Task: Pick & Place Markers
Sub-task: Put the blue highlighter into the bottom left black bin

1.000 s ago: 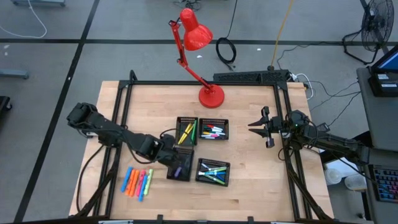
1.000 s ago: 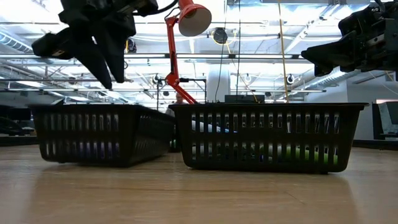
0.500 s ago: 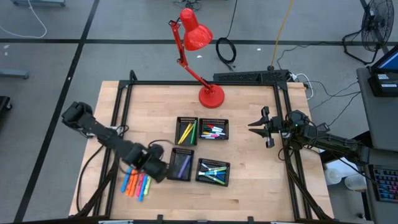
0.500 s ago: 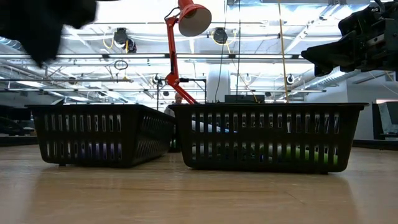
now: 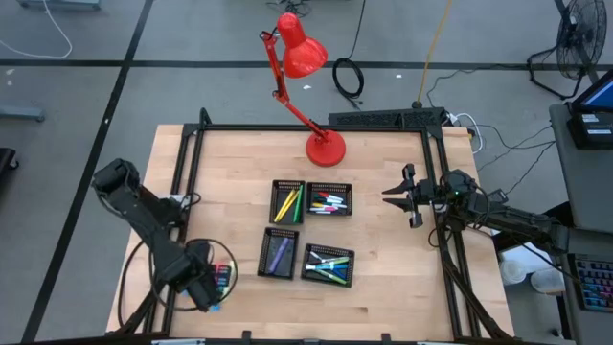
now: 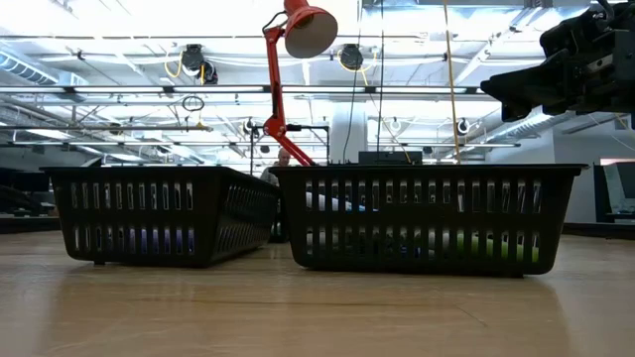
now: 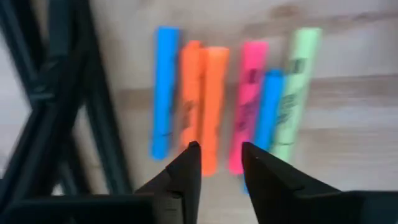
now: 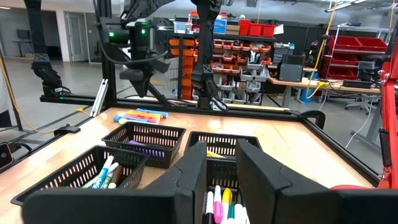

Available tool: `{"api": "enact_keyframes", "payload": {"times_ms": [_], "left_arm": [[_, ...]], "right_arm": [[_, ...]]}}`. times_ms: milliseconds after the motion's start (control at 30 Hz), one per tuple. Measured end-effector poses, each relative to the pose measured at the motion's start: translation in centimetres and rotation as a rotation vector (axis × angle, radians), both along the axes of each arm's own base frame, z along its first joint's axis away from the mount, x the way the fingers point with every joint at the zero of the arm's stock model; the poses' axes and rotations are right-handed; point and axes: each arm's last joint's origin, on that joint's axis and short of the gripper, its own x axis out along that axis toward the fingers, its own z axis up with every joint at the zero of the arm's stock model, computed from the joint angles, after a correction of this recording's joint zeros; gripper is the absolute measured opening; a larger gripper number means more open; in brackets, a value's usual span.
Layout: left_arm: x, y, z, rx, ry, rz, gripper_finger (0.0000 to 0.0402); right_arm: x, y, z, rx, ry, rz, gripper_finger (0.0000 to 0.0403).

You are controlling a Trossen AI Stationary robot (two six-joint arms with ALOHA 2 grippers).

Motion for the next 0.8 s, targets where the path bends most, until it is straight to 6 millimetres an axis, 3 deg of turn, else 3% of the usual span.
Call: {"api": "enact_keyframes", "payload": {"times_ms": [200, 367, 567, 800], "left_arm": [[-1.2, 0.5, -2.1, 0.041, 0.051, -0.014, 0.0175], [-2.0, 1.2, -4.1, 0.06, 0.091, -0.021, 0.0194], [-3.0, 1.5, -5.0, 0.037, 0.197, 0.0, 0.0187], [-3.4, 0.8, -5.1, 0.012, 0.174, -0.018, 0.0161]], "right_arm": [[0.0, 0.0, 0.0, 0.0, 0.0, 0.0, 0.0077], [0.0, 0.0, 0.0, 0.0, 0.0, 0.0, 0.0077], [0.0, 0.0, 0.0, 0.0, 0.0, 0.0, 0.0077], [0.0, 0.0, 0.0, 0.0, 0.0, 0.0, 0.0077]]}}
